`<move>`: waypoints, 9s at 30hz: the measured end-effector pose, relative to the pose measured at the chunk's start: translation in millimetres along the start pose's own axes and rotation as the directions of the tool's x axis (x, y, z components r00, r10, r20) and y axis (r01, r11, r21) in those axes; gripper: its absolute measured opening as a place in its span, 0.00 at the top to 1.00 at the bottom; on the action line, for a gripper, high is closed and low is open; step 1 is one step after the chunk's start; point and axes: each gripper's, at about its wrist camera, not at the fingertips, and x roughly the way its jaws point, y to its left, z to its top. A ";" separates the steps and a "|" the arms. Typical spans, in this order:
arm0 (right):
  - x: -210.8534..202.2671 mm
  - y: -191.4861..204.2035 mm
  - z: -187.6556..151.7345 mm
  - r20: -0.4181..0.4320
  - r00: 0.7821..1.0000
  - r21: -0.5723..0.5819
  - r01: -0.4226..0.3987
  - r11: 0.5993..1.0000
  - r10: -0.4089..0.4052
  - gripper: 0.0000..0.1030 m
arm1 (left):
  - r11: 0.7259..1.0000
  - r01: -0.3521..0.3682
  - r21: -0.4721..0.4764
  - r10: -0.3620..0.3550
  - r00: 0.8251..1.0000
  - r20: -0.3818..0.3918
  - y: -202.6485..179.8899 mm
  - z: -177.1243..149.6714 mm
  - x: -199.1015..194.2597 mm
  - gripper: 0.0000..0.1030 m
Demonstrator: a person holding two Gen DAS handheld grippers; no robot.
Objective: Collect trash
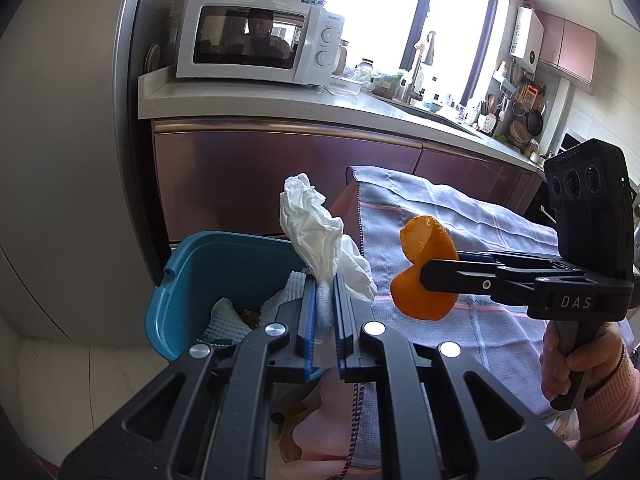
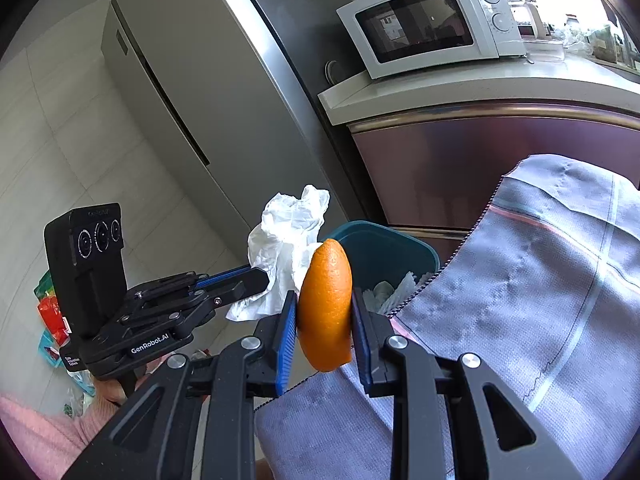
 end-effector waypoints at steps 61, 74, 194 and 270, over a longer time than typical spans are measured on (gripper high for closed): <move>103.0 -11.8 15.6 -0.187 0.982 0.014 0.038 0.999 -0.035 0.76 | 0.989 -0.126 -0.072 0.119 0.989 -0.092 43.7 -12.7 45.9 0.92; 112.5 -14.0 16.8 -0.211 0.976 0.015 0.052 0.999 -0.048 0.76 | 0.987 -0.141 -0.083 0.131 0.985 -0.117 50.0 -17.0 56.7 0.92; -230.2 -10.1 -150.9 0.506 0.447 0.279 0.724 0.630 -0.738 0.06 | 0.983 -0.021 0.183 -0.053 0.919 0.390 -215.7 -42.7 -8.2 0.05; -234.6 -12.2 -158.3 0.507 0.417 0.315 0.725 0.613 -0.754 0.06 | 0.978 -0.051 0.200 -0.041 0.902 0.429 -224.1 -41.9 -14.1 0.05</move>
